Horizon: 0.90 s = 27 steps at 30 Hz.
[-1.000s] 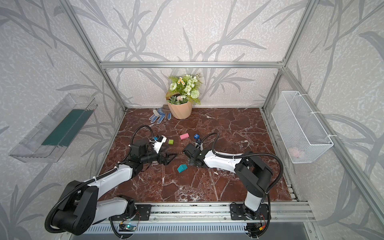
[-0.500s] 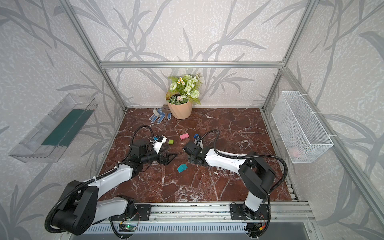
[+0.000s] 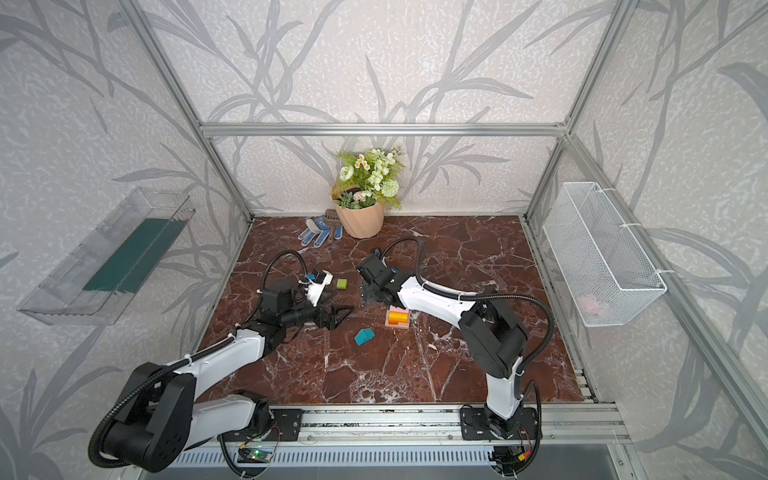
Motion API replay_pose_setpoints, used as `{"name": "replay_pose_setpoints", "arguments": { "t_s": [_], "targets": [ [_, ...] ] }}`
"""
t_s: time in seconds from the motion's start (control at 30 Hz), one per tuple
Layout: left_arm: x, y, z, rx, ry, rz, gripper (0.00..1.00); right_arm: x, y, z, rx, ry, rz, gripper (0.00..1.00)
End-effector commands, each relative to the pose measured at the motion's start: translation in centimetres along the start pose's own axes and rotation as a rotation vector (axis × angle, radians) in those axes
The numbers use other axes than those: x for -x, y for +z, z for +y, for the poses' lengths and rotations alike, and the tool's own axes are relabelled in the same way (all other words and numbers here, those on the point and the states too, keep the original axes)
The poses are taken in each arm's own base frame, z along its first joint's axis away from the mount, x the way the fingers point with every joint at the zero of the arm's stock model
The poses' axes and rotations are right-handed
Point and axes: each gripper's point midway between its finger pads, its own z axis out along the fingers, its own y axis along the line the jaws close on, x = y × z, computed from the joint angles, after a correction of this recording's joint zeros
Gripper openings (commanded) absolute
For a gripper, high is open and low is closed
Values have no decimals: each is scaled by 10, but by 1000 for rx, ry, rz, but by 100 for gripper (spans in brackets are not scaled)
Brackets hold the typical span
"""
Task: Build the wood block tower
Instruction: 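Lift the open right gripper and move it away from the stack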
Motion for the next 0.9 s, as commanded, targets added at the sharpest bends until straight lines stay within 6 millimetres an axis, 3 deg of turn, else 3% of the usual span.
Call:
{"name": "replay_pose_setpoints", "arguments": {
  "t_s": [0.0,0.17,0.4,0.67,0.87],
  "targets": [
    [7,-6,-3,14,47,-42,99,15,27,2,70,-18,45,80],
    [10,-10,1,53,55,-72,99,35,63,9,116,-50,133,72],
    [8,-6,2,44,46,-54,99,51,101,26,185,-93,146,72],
    [5,5,4,12,16,5,99,50,125,40,231,-155,201,71],
    [4,7,6,12,8,16,99,41,121,36,208,-159,235,70]
  ]
}}
